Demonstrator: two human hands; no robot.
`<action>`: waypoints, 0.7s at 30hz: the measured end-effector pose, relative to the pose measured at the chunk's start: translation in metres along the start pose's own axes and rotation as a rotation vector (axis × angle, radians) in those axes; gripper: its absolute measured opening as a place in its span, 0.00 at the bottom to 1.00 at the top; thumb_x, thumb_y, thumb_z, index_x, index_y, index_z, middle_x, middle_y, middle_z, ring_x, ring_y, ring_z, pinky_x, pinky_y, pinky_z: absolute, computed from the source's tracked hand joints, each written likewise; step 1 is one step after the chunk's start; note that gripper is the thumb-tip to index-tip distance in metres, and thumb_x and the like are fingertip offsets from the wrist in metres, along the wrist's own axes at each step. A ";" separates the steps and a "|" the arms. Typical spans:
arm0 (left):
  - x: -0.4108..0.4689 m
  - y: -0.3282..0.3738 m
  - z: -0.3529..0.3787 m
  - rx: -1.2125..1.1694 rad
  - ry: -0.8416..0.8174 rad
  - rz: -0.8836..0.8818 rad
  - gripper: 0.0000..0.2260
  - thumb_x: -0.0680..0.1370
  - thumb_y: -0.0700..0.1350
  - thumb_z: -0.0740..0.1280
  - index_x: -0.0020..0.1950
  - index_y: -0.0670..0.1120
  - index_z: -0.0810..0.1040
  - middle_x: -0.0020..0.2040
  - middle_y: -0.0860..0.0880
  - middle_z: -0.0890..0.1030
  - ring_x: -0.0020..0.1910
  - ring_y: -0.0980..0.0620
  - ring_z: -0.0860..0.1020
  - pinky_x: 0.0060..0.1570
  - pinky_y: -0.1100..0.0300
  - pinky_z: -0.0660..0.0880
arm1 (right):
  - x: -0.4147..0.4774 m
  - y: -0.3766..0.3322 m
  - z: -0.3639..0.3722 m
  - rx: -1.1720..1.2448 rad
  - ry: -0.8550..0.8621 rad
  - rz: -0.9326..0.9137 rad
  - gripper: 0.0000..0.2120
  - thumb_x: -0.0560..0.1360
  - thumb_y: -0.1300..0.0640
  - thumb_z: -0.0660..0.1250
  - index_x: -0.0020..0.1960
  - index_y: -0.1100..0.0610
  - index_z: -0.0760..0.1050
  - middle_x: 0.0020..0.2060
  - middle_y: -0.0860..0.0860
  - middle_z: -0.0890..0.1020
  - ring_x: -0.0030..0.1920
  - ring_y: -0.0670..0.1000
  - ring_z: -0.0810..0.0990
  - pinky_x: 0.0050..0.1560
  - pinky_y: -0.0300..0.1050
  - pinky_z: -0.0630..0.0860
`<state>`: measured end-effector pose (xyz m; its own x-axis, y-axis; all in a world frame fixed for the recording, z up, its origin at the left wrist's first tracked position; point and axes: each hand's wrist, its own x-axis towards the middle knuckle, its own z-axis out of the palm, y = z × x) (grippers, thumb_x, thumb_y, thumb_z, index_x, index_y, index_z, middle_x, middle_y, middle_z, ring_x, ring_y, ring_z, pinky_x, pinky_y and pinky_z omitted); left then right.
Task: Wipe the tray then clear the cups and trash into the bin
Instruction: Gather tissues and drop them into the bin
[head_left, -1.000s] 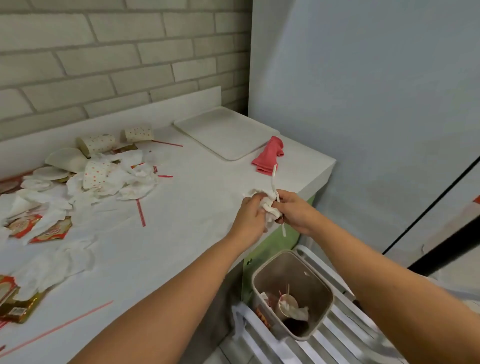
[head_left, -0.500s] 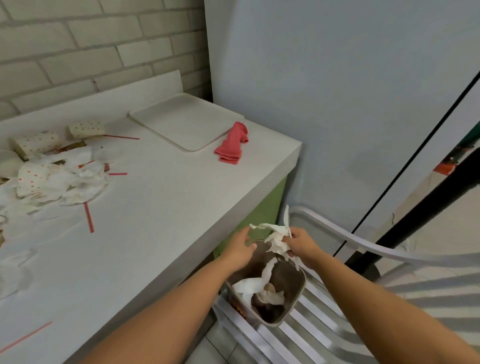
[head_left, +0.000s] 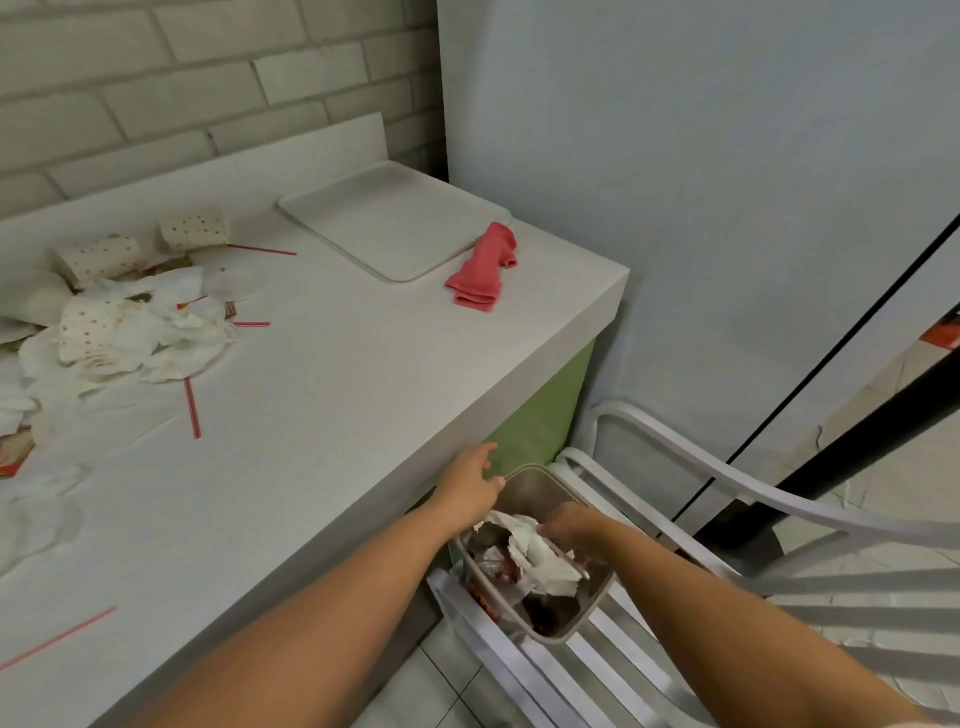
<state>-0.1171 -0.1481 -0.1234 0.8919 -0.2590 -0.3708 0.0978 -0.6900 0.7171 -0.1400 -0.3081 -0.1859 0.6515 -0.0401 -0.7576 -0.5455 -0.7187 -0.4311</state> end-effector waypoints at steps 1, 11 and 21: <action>-0.001 0.000 -0.002 0.010 0.007 0.002 0.23 0.79 0.41 0.61 0.74 0.47 0.61 0.68 0.44 0.70 0.65 0.48 0.71 0.62 0.59 0.68 | -0.003 -0.004 0.000 -0.048 -0.022 0.000 0.16 0.79 0.57 0.60 0.62 0.66 0.74 0.47 0.56 0.76 0.45 0.53 0.75 0.50 0.48 0.76; -0.015 0.011 -0.022 0.036 0.140 0.183 0.14 0.78 0.37 0.61 0.63 0.42 0.74 0.58 0.44 0.77 0.50 0.50 0.77 0.56 0.60 0.72 | -0.018 -0.061 -0.019 -0.276 -0.197 0.022 0.20 0.81 0.53 0.54 0.66 0.65 0.69 0.50 0.59 0.83 0.32 0.50 0.81 0.26 0.38 0.78; -0.059 0.009 -0.085 0.046 0.547 0.453 0.09 0.80 0.42 0.60 0.58 0.45 0.76 0.49 0.53 0.75 0.40 0.62 0.72 0.41 0.79 0.66 | -0.117 -0.179 -0.054 -0.610 -0.111 -0.379 0.14 0.80 0.52 0.58 0.55 0.59 0.78 0.26 0.51 0.77 0.22 0.47 0.67 0.28 0.38 0.64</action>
<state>-0.1314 -0.0817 -0.0453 0.9353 -0.1587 0.3161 -0.3429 -0.6261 0.7003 -0.0900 -0.2119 0.0064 0.6627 0.3356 -0.6695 0.1193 -0.9299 -0.3480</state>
